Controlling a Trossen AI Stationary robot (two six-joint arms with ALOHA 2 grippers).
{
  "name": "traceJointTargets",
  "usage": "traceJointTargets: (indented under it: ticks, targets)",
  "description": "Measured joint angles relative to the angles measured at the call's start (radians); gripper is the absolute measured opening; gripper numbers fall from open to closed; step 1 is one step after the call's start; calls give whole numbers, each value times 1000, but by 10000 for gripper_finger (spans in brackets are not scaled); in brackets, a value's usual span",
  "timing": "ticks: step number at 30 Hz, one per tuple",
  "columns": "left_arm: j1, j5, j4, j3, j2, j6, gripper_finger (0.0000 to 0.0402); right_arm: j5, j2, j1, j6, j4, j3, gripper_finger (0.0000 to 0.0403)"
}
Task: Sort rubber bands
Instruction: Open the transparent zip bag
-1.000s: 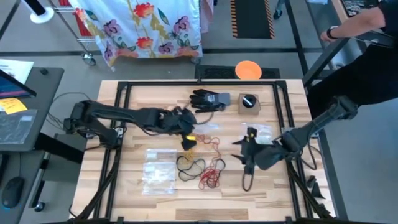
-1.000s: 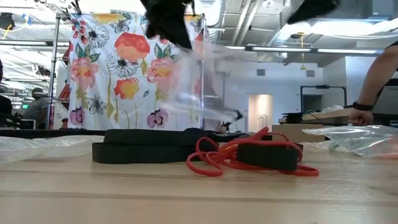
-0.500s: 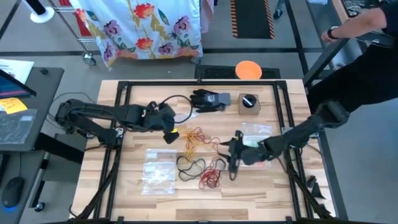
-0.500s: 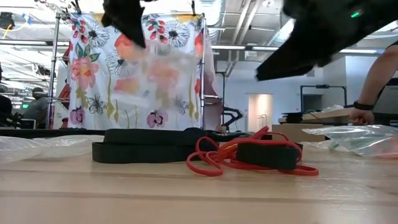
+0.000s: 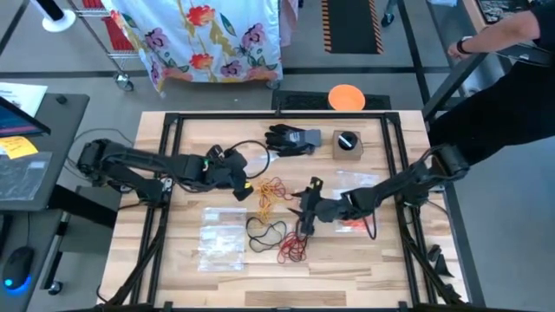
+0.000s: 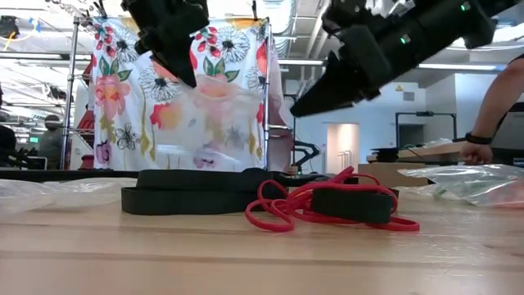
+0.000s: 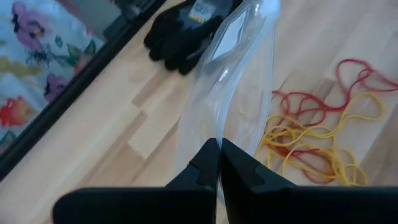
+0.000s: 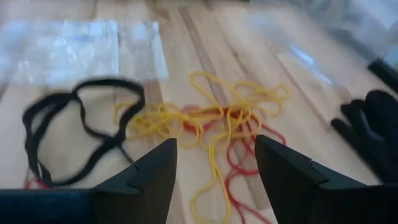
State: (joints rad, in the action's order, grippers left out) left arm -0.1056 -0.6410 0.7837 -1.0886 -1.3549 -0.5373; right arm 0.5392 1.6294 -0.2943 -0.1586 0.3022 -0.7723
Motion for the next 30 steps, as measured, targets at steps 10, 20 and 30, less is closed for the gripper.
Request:
traceJointTargets:
  ticks: [10,20,30]
  targets:
    - [-16,-15,-72,241,237,-49,0,-118,-42,-2,-58,-80,-11,217]
    - [-16,6,-319,417,353,-81,0,-107,-42,34,-53,26,-10,217]
    - [-16,66,-364,419,339,-20,0,-140,-74,27,95,-90,-176,217]
